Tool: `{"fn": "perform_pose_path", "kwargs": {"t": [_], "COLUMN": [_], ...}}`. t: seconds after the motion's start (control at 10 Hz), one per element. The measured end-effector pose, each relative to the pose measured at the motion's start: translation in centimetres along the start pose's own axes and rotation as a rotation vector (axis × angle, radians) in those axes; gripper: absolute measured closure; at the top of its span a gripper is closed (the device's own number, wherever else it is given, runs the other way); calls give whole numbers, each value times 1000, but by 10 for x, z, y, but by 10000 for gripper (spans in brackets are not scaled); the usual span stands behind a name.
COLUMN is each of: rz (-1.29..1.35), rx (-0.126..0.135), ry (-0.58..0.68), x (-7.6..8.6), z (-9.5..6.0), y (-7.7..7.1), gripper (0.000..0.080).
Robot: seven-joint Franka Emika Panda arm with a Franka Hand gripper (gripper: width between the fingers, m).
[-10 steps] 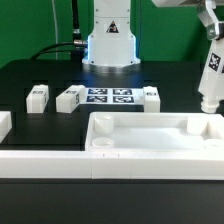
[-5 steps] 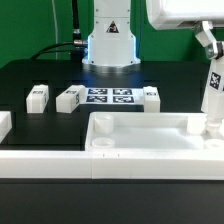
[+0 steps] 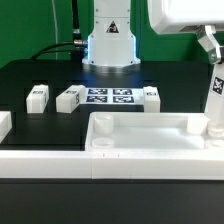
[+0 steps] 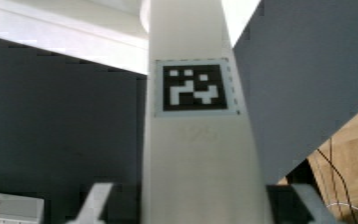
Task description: Assemble desk
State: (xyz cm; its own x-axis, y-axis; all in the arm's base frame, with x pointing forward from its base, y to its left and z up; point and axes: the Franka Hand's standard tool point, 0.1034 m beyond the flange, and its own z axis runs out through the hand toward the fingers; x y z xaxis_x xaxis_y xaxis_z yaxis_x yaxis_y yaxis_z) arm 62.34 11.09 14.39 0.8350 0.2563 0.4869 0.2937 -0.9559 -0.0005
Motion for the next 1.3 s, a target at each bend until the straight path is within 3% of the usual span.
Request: {"fn": "perform_pose_path", "kwargs": {"t": [0.4, 1.3], "rz": [-8, -9], "rx": [-2, 4], "ry": [11, -6], "x": [11, 0], "z": [9, 18], "y": [8, 5], "gripper": [509, 509]}}
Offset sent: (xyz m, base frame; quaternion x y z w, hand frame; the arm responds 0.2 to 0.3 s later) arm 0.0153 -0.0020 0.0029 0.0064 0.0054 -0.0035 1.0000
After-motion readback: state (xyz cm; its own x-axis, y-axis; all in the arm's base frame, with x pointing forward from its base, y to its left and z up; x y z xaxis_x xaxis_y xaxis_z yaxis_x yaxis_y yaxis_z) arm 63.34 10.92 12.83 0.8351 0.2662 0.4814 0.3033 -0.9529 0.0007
